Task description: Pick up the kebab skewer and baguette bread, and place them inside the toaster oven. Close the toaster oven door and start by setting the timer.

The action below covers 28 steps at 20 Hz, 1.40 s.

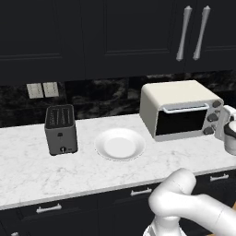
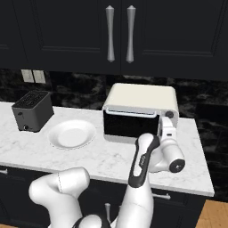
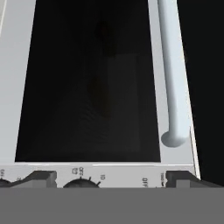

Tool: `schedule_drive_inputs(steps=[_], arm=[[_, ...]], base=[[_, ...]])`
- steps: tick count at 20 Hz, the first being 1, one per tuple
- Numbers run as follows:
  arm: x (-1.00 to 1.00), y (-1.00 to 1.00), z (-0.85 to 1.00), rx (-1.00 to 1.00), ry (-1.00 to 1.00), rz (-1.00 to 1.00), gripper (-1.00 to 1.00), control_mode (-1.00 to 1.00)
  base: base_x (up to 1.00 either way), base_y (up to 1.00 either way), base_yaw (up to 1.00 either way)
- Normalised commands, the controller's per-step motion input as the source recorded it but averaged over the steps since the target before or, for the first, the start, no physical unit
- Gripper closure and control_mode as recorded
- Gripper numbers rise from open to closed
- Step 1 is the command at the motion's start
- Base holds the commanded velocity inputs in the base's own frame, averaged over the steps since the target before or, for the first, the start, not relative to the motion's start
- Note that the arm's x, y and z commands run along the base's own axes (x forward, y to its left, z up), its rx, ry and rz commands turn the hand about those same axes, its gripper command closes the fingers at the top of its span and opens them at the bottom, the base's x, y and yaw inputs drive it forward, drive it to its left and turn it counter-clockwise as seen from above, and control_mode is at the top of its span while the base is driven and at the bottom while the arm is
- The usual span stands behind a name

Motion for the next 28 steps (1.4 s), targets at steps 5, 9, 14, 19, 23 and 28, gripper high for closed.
schedule_drive_inputs(steps=[5, 9, 14, 19, 23, 28], arm=[[0.04, -0.19, -0.19, 0.00, 0.00, 0.00, -1.00, -1.00], [0.08, -0.06, -0.13, -0.01, 0.00, 0.00, -1.00, -1.00], [0.19, 0.00, 0.00, 0.00, -0.04, 0.00, -1.00, -1.00], [0.11, -0.01, -0.05, -0.01, -0.02, 0.00, -1.00, -1.00], [0.07, -0.06, -0.12, -0.03, -0.01, 0.00, -1.00, -1.00], [0.14, -0.02, -0.08, -0.03, -0.01, 0.00, -1.00, -1.00]], base=[[0.00, 0.00, 0.00], [0.00, 0.00, 0.00], [0.00, 0.00, 0.00], [0.00, 0.00, 0.00], [0.00, 0.00, 0.00], [0.00, 0.00, 0.00]])
